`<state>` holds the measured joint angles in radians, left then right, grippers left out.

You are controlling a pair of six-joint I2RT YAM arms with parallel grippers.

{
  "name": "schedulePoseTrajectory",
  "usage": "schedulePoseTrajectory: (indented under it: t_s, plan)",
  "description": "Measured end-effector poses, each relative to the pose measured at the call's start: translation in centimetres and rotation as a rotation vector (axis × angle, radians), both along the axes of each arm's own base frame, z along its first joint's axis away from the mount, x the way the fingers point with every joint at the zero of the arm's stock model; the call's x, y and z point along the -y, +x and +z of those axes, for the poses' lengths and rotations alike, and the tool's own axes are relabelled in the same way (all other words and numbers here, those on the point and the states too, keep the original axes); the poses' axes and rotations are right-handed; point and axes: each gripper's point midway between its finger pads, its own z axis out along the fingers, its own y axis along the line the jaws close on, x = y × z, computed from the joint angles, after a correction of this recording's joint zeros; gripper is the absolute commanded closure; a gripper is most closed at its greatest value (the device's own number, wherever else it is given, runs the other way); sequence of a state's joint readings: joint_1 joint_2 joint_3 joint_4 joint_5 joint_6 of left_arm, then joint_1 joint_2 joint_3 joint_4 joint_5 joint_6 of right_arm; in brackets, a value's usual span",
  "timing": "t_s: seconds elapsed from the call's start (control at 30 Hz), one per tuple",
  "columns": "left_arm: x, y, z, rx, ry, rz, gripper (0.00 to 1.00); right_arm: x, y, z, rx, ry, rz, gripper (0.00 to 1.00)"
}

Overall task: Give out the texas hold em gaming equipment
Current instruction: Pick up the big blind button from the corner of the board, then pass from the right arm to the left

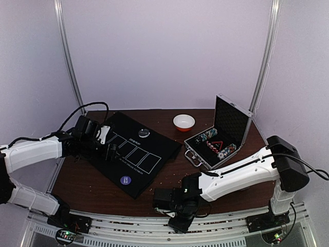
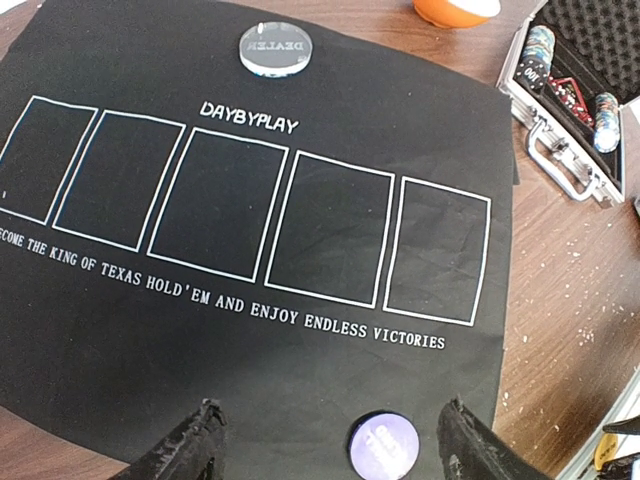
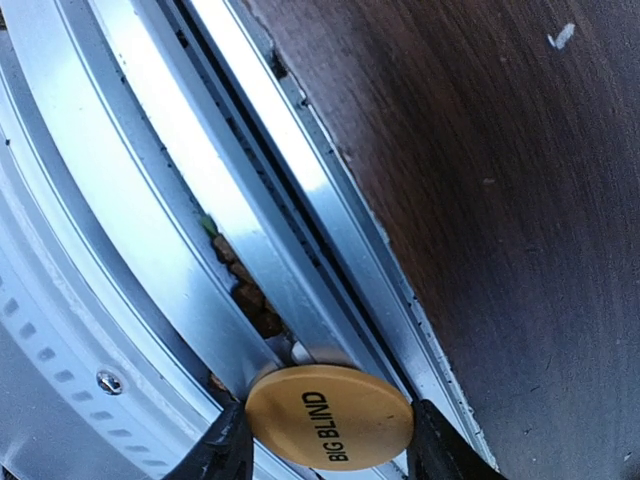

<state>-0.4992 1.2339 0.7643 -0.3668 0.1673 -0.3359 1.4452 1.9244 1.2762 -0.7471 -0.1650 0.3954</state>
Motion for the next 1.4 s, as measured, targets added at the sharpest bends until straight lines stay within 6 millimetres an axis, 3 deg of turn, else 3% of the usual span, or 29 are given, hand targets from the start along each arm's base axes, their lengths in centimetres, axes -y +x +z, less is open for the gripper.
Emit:
schedulePoseTrajectory:
  t_s: [0.13, 0.3, 0.43, 0.57, 0.7, 0.8, 1.0, 1.3, 1.4]
  plan:
    - [0.1, 0.0, 0.7, 0.019, -0.013, -0.008, 0.27, -0.1, 0.5, 0.4, 0.043, 0.008, 0.0, 0.64]
    - [1.8, -0.6, 2.3, 0.072, -0.056, -0.072, 0.29, -1.3, 2.3, 3.0, 0.158, 0.101, -0.002, 0.65]
    - [4.4, -2.0, 3.8, 0.11, -0.113, -0.183, 0.29, -2.6, 4.2, 5.8, 0.278, 0.19, 0.001, 0.65]
    - [8.6, -4.9, 6.2, 0.158, -0.24, -0.386, 0.24, -4.1, 6.9, 9.0, 0.448, 0.281, 0.001, 0.65]
    - [11.1, -7.8, 8.9, 0.221, -0.378, -0.548, 0.2, -5.9, 9.2, 13.0, 0.603, 0.41, -0.015, 0.65]
    - [11.8, -8.9, 9.8, 0.246, -0.429, -0.61, 0.2, -7.0, 10.5, 15.6, 0.693, 0.491, -0.035, 0.64]
    - [12.5, -9.9, 10.1, 0.252, -0.465, -0.664, 0.27, -8.8, 12.2, 18.7, 0.807, 0.602, -0.068, 0.63]
    - [12.8, -10.8, 10.3, 0.256, -0.487, -0.716, 0.42, -9.3, 14.1, 20.5, 0.888, 0.641, -0.095, 0.63]
    - [12.9, -11.1, 10.1, 0.254, -0.483, -0.729, 0.55, -9.5, 14.3, 20.4, 0.9, 0.635, -0.087, 0.64]
